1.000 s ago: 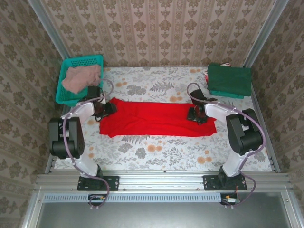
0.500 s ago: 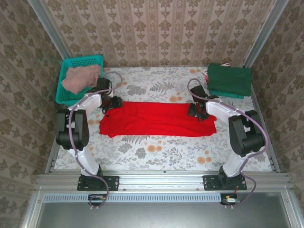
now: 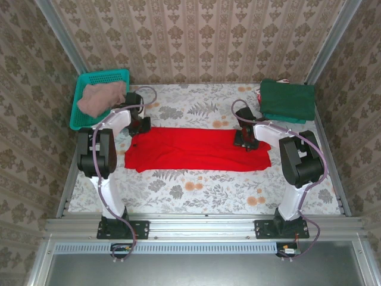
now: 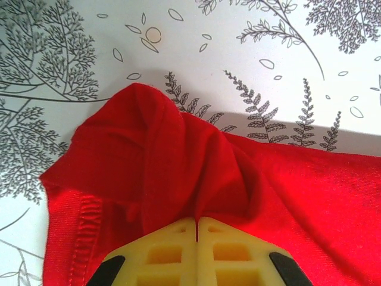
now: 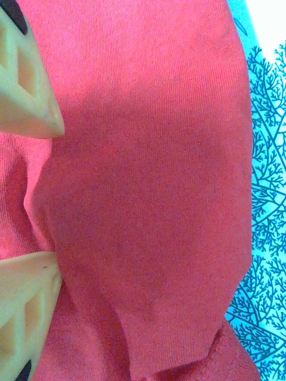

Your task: Fold and stack the t-shirts

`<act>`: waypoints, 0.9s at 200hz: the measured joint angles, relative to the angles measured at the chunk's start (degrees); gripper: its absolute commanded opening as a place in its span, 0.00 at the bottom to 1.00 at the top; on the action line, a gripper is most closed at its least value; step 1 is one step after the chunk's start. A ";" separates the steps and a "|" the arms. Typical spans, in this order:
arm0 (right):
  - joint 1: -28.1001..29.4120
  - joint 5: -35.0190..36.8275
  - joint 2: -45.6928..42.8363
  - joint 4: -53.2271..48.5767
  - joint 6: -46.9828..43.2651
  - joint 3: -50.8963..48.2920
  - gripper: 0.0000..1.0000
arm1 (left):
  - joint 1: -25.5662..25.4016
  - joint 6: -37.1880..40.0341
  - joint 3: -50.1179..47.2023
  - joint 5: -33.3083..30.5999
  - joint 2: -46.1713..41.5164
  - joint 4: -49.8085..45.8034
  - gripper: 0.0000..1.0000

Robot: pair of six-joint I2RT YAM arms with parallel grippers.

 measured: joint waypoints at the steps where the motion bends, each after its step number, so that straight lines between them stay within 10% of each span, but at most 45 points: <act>1: -0.02 0.00 0.00 0.00 0.00 0.00 0.55 | 0.00 0.00 0.02 -0.02 -0.04 -0.04 0.00; 140: -1.44 3.10 0.48 -3.30 -2.60 6.27 0.61 | 1.88 -1.49 9.03 -2.08 -1.88 -2.91 0.00; 180: -1.70 3.21 0.11 -3.63 -3.82 5.44 0.65 | 1.92 -1.31 8.04 -2.10 -0.09 -4.00 0.48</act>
